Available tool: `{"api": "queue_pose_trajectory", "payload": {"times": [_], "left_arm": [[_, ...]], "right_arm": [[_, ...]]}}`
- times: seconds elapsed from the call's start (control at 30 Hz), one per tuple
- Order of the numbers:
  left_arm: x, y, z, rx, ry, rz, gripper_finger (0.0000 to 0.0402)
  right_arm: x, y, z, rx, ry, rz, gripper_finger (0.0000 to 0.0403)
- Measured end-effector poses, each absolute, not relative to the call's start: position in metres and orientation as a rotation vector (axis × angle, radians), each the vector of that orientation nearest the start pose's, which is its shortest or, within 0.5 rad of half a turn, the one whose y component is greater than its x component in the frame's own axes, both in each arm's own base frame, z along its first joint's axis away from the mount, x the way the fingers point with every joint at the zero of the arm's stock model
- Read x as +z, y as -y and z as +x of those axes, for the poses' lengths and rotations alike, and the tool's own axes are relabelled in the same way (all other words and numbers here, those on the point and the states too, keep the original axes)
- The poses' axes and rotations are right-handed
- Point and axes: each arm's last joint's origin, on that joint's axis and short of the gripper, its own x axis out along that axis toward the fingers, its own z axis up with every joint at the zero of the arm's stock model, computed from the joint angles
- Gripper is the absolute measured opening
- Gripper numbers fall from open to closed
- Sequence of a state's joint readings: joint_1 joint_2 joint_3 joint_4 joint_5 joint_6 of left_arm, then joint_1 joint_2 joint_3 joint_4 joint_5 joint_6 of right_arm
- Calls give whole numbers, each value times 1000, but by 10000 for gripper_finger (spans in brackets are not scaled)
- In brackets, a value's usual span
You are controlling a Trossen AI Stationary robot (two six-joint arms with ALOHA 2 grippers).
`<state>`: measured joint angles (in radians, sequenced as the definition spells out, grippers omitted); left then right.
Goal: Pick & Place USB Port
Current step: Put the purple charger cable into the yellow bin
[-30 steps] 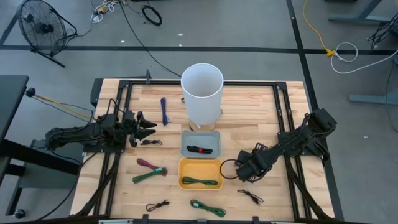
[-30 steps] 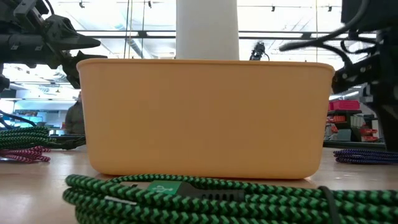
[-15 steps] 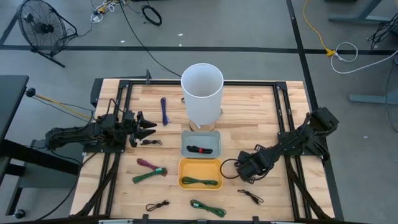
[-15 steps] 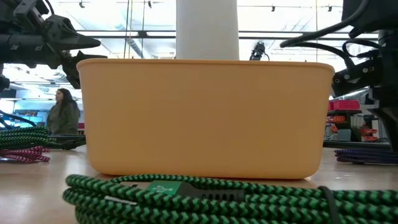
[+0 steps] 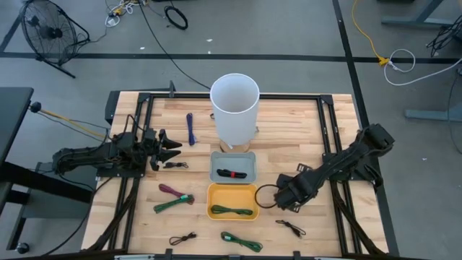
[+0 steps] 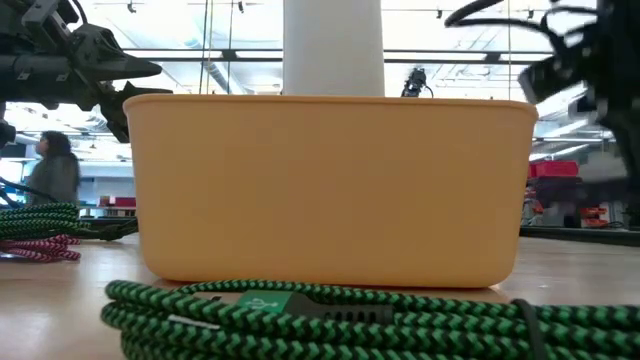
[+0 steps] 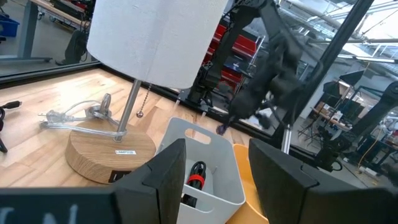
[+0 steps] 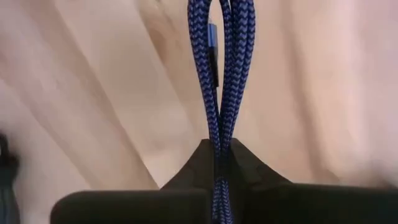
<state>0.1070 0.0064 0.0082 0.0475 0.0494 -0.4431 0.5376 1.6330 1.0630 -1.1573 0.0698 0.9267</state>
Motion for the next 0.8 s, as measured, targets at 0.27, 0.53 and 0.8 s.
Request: {"api": "queue_pose_trajectory", "payload": {"times": [0.27,0.53,0.8], "left_arm": [[170,-9,97,46,61,-439,181],[170,-9,97,46,61,-439,181],[170,-9,97,46,61,-439,181]], "right_arm": [[287,-148,235,-317,-1444,233,10],[357,-159,233,-187,-1273,263,9],[352,-166,243,-158,-1256,216,9]]}}
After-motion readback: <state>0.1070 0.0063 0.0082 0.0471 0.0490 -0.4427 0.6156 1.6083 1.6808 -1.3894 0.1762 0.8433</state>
